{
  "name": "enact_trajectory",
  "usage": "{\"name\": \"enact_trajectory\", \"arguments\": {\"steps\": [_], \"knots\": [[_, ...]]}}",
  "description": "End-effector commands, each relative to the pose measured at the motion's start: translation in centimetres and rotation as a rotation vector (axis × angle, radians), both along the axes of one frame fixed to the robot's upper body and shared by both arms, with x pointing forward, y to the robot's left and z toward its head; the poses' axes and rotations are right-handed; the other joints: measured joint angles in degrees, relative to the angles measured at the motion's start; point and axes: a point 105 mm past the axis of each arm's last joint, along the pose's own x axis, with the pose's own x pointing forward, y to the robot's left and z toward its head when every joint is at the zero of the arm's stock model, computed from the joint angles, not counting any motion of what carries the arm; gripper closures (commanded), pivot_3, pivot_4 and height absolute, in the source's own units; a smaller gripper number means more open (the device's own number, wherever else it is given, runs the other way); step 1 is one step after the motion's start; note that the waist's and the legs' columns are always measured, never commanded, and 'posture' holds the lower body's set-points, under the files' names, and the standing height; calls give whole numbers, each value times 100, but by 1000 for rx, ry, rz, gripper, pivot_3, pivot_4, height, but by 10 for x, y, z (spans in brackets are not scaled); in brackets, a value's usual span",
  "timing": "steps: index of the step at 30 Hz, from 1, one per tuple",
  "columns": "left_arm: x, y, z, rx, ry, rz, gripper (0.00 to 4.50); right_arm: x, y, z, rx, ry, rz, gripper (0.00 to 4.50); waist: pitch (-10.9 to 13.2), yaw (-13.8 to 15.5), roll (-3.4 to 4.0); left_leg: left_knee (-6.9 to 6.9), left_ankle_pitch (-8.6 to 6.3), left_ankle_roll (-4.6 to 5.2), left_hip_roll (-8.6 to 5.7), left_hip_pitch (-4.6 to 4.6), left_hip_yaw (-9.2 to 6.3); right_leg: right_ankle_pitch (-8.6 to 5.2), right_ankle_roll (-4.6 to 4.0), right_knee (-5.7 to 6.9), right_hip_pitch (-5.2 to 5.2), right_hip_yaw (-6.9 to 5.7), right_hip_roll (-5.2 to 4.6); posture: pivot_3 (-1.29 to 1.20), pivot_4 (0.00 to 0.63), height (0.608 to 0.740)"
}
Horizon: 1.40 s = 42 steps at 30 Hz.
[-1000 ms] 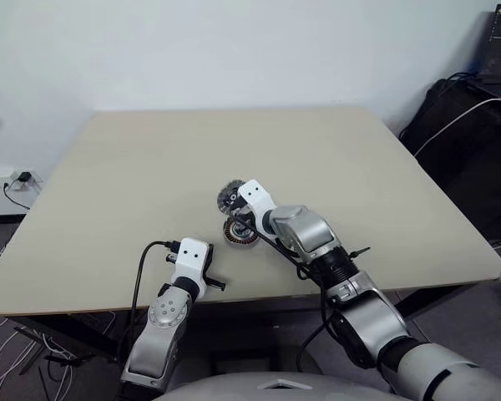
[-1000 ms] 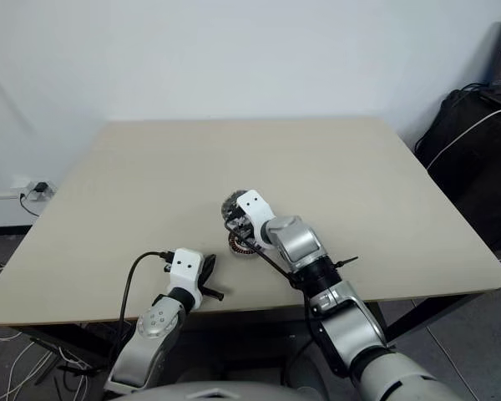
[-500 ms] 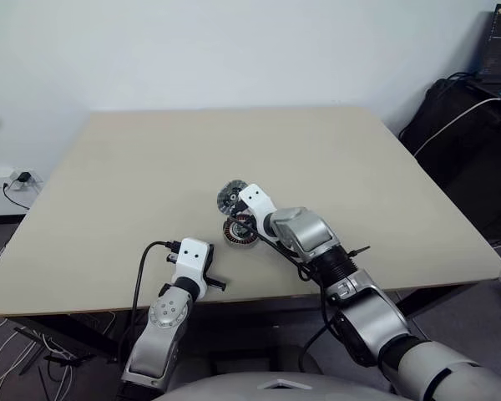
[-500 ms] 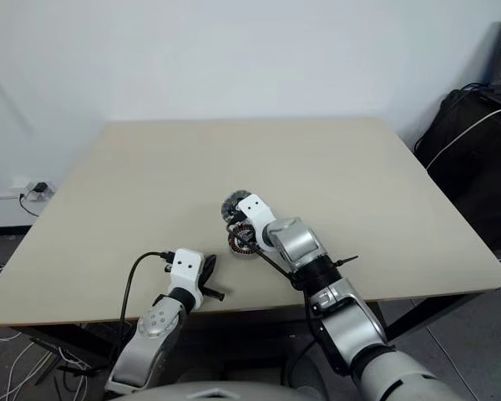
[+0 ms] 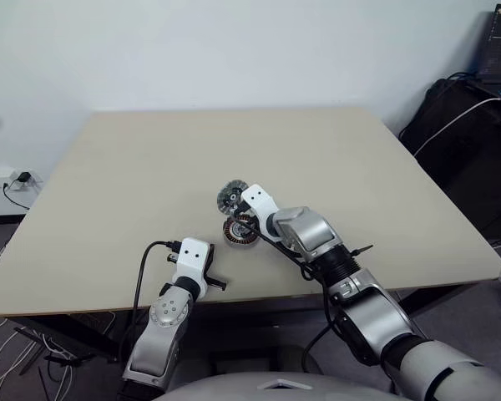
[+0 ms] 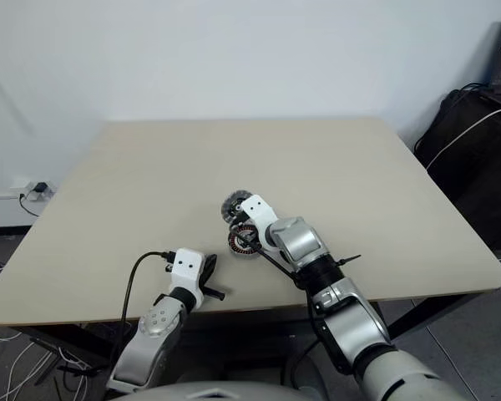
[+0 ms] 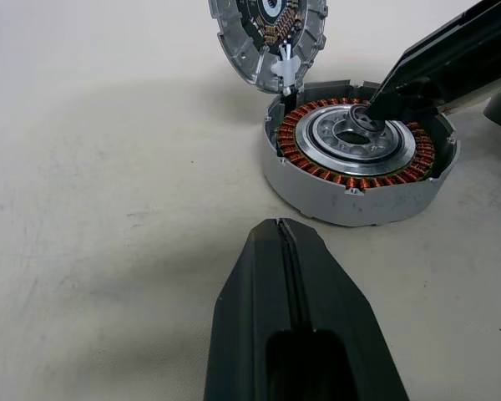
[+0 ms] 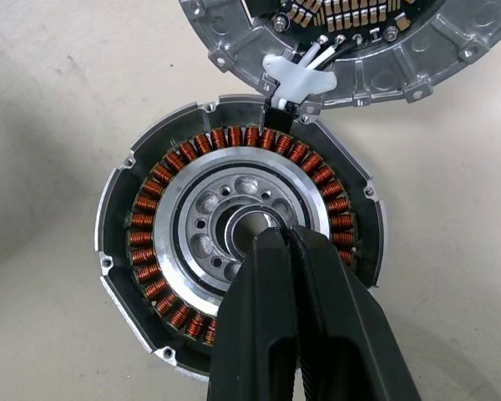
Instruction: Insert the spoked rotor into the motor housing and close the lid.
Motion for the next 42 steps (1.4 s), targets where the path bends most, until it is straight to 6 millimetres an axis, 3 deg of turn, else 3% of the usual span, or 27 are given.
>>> {"name": "enact_trajectory", "arguments": {"steps": [1, 42], "knots": [[6, -4, 11, -15, -51, 0, 4500, 5, 5, 12, 9, -37, 19, 4470, 0, 0, 0, 0, 0, 0, 0, 0, 0, 0, 0, 0, 0, 0, 0, 0, 0, 740], [3, -7, 8, -16, -41, -12, 4500, 6, 19, 18, 56, -52, 53, 4470, 0, -44, 0, 0, 1, -1, 1, 2, 0, 0, 0, 2, 1, 0, 0, 0, 0, 740]]}}
